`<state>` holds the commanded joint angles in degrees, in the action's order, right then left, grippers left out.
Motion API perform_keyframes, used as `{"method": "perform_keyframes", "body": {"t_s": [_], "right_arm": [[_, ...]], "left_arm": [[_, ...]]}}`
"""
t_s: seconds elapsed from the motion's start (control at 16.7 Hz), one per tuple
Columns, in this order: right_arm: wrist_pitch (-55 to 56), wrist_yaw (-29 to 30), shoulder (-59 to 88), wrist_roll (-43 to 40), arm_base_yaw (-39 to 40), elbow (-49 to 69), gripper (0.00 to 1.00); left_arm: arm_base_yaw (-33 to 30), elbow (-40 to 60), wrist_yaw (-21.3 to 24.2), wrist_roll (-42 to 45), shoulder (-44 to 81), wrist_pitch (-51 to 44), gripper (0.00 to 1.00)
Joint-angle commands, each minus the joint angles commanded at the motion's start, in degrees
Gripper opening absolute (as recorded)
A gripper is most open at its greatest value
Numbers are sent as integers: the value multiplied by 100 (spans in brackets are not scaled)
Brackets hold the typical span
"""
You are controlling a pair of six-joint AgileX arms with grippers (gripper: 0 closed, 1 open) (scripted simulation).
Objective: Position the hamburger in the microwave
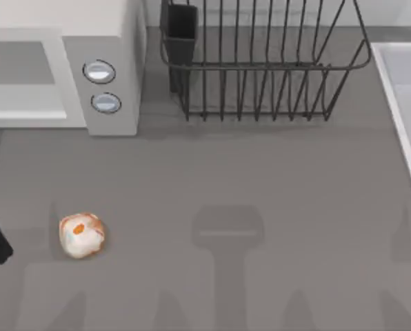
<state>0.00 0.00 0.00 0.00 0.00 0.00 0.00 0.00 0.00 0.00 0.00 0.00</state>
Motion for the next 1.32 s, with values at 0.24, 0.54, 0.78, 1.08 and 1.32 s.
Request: {"method": "perform_keyframes", "body": {"t_s": [0.24,0.54,0.78,1.08,1.32], "right_arm": [[0,0,0,0,0,0,100],[0,0,0,0,0,0,100],[0,0,0,0,0,0,100],[0,0,0,0,0,0,100],[0,0,0,0,0,0,100]], "left_arm": [[-32,114,2,84,172,-92,100],[-285,1006,6,744,1516,-822,100],[-614,2155,7,1602,3236,-1772,100],[-1092,3816,5,2846,5724,-3155,100],[-1456,5091,1,3801,7640,-4217,100]]}}
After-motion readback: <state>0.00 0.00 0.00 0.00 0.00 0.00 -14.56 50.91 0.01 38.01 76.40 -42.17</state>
